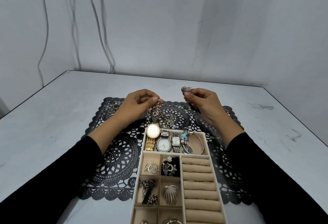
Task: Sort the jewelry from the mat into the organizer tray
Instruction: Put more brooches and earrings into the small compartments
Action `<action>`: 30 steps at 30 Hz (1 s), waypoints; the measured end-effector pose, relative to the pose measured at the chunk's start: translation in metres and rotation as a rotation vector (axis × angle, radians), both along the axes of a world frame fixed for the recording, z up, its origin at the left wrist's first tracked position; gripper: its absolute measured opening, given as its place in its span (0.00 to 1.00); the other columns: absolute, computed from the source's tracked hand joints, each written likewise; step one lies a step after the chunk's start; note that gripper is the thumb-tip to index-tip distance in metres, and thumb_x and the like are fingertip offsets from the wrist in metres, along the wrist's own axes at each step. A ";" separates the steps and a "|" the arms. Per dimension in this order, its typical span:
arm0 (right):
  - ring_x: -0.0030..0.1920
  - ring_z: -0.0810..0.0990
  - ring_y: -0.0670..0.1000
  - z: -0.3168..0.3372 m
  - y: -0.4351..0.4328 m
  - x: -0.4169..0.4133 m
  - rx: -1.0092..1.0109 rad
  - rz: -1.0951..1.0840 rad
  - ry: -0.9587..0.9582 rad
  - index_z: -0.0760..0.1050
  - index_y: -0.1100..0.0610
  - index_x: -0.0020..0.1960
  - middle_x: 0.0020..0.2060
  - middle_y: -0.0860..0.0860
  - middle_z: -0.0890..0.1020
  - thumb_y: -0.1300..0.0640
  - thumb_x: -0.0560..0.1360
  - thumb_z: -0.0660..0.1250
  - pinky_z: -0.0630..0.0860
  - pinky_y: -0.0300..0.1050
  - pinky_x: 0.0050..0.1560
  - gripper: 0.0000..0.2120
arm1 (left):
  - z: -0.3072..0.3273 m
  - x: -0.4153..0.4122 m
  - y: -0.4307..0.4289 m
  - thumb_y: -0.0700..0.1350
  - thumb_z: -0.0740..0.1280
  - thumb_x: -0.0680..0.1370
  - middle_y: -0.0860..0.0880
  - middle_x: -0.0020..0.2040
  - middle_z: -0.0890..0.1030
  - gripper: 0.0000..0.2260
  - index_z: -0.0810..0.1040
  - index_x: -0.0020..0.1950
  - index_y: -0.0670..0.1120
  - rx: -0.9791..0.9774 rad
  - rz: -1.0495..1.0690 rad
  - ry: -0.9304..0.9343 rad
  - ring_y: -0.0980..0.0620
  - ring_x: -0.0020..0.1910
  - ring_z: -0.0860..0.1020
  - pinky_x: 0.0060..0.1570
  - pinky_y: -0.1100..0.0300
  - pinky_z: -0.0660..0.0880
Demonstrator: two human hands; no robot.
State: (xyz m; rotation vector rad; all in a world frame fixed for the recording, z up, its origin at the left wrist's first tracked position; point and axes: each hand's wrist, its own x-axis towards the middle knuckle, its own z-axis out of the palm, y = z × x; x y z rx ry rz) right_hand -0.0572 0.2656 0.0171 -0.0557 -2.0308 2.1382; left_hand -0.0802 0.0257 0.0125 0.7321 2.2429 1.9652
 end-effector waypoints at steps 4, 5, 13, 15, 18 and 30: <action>0.35 0.79 0.50 0.002 -0.003 0.002 -0.004 -0.028 0.043 0.78 0.64 0.43 0.36 0.55 0.82 0.65 0.68 0.75 0.77 0.44 0.42 0.07 | 0.005 0.001 0.003 0.40 0.68 0.77 0.44 0.50 0.86 0.07 0.79 0.55 0.40 0.214 0.024 -0.163 0.48 0.53 0.84 0.55 0.59 0.79; 0.35 0.79 0.50 0.003 -0.004 0.003 -0.011 -0.028 0.054 0.77 0.64 0.43 0.37 0.56 0.82 0.66 0.68 0.74 0.77 0.44 0.42 0.07 | 0.006 0.000 0.004 0.40 0.68 0.77 0.44 0.50 0.86 0.07 0.79 0.54 0.41 0.258 0.029 -0.193 0.47 0.52 0.84 0.54 0.59 0.80; 0.36 0.80 0.48 0.010 -0.015 0.014 -0.032 -0.072 0.095 0.79 0.62 0.45 0.38 0.54 0.83 0.66 0.69 0.73 0.79 0.39 0.39 0.06 | 0.019 0.006 0.002 0.40 0.68 0.77 0.47 0.47 0.86 0.04 0.80 0.51 0.44 0.354 0.067 -0.222 0.51 0.47 0.85 0.48 0.60 0.81; 0.39 0.80 0.51 0.011 -0.016 0.018 -0.049 -0.088 0.095 0.80 0.61 0.45 0.39 0.55 0.84 0.65 0.69 0.74 0.79 0.43 0.43 0.05 | 0.023 0.008 0.000 0.40 0.69 0.77 0.47 0.47 0.86 0.04 0.80 0.51 0.44 0.341 0.084 -0.202 0.51 0.47 0.85 0.50 0.57 0.80; 0.43 0.78 0.56 0.014 -0.015 0.024 -0.075 -0.098 0.074 0.82 0.59 0.45 0.40 0.56 0.84 0.65 0.70 0.73 0.76 0.50 0.48 0.05 | 0.029 0.015 -0.003 0.39 0.69 0.77 0.47 0.46 0.86 0.04 0.81 0.50 0.44 0.326 0.099 -0.167 0.51 0.46 0.85 0.48 0.59 0.81; 0.39 0.82 0.49 0.029 -0.025 0.073 -0.107 -0.072 0.150 0.80 0.60 0.48 0.38 0.52 0.85 0.67 0.71 0.71 0.79 0.37 0.39 0.07 | 0.046 0.060 -0.025 0.39 0.70 0.76 0.47 0.45 0.87 0.04 0.82 0.50 0.44 0.365 0.154 -0.077 0.52 0.45 0.85 0.44 0.63 0.80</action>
